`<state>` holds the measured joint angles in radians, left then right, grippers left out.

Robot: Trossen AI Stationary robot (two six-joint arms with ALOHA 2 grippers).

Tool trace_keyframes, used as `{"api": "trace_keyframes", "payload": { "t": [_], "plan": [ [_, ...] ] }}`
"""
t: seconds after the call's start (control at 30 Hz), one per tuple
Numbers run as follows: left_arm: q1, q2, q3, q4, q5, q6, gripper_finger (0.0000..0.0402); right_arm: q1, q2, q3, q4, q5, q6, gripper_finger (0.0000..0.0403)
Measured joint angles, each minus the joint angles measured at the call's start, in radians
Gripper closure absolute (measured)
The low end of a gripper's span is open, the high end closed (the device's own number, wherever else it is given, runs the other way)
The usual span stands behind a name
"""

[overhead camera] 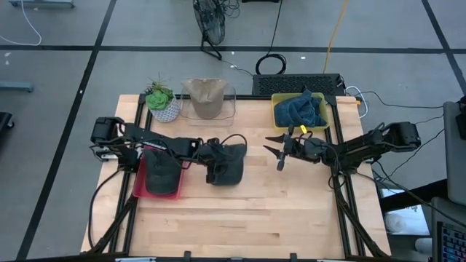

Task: Pick & Place hat
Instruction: Put the black cap into the red bin

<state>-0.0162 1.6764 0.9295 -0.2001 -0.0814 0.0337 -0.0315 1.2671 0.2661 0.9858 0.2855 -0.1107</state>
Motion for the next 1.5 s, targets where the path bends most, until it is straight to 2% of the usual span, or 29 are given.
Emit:
{"api": "trace_keyframes", "payload": {
  "t": [0.17,0.43,0.63,0.8,1.1,1.3,1.5],
  "plan": [
    [0.0,0.0,0.0,-0.001,-0.003,0.013,0.0291,0.0,0.0,0.0,-0.022,-0.002,0.023,0.0273],
    [0.001,0.0,0.0,-0.005,0.052,0.021,0.0389,0.01,0.0,0.0,-0.064,-0.003,0.083,0.0273],
    [-0.01,-0.001,0.0,-0.019,0.055,0.018,0.0379,0.027,0.0,0.0,-0.063,-0.002,0.076,0.0273],
    [-0.026,-0.054,-0.002,-0.068,0.061,0.021,0.0394,0.034,0.0,0.0,-0.079,-0.002,0.079,0.0273],
    [-0.089,-0.255,-0.002,-0.235,0.031,0.035,0.0395,0.034,0.0,0.0,-0.075,-0.003,0.072,0.0273],
    [-0.159,-0.395,-0.002,-0.414,0.028,0.074,0.0394,0.034,0.0,0.0,-0.034,-0.001,0.05,0.0273],
    [-0.218,-0.543,-0.002,-0.525,0.028,0.006,0.0392,0.034,0.0,0.0,-0.018,-0.002,0.048,0.0273]
  ]
}}
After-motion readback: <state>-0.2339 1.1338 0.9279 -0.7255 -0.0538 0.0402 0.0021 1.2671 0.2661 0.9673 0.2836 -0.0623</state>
